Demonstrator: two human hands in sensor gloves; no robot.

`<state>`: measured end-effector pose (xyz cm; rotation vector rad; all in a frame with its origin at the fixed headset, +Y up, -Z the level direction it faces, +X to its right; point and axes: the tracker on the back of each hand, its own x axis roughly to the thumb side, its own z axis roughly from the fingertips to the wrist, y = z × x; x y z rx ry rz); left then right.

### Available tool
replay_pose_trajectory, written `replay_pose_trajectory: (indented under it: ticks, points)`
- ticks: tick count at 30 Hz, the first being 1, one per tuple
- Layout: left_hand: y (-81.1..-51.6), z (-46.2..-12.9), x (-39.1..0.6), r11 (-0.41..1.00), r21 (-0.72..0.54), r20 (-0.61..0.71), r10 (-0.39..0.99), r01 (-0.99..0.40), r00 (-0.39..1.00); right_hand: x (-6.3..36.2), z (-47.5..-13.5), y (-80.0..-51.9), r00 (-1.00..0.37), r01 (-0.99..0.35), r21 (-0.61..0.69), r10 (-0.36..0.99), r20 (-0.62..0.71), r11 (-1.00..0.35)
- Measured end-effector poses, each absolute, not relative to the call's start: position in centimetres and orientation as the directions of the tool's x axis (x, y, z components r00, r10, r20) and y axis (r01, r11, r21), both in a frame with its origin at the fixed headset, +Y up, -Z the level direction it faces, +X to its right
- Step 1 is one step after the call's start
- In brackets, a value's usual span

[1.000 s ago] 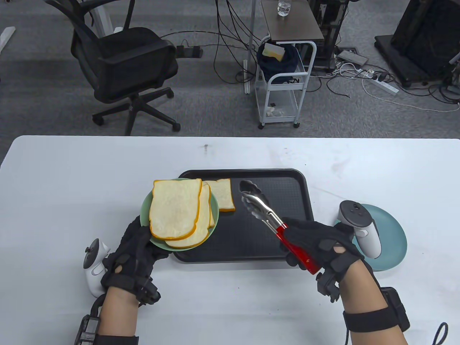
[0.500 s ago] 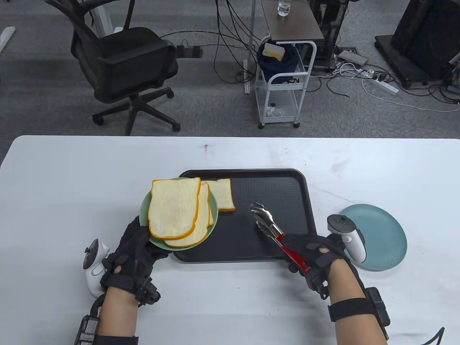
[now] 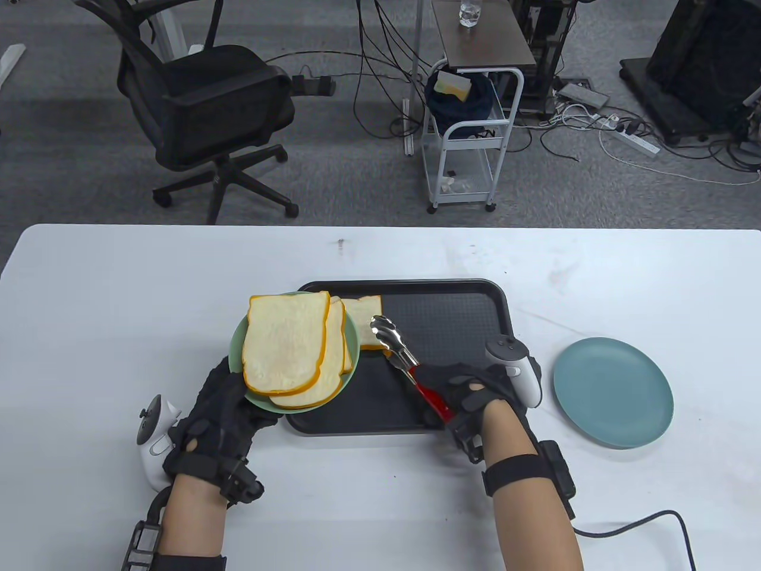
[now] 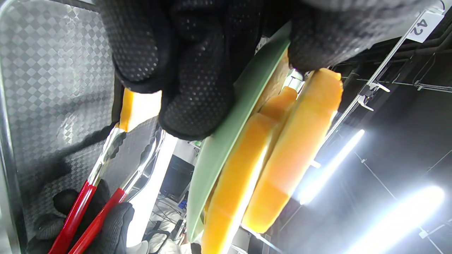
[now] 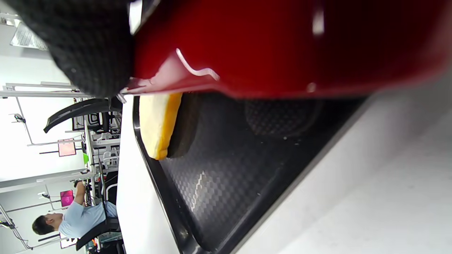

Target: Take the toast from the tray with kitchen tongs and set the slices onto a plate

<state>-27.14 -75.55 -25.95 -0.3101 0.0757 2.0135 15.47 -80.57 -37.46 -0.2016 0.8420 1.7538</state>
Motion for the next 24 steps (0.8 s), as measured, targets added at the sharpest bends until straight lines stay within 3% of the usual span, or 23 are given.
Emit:
replay_pose_trajectory:
  ticks: [8, 14, 19, 24]
  points:
    - [-75.6, -26.0, -27.1, -0.452, -0.083, -0.258, 0.871, -0.888, -0.419, 14.5, -38.0, -81.1, -0.372, -0.907, 0.391, 0.736, -0.566, -0.157]
    - [-75.6, -26.0, -27.2, -0.449, -0.073, -0.255, 0.872, -0.891, -0.418, 15.8, -37.3, -79.5, -0.355, -0.923, 0.333, 0.764, -0.539, -0.195]
    - [-75.7, -26.0, -27.4, -0.450, -0.058, -0.255, 0.870, -0.891, -0.423, 18.0, -36.4, -75.3, -0.298, -0.951, 0.217, 0.832, -0.467, -0.220]
    - [-75.8, -26.0, -27.6, -0.447, -0.042, -0.262, 0.868, -0.894, -0.422, 19.8, -34.7, -69.2, -0.231, -0.972, 0.107, 0.914, -0.334, -0.207]
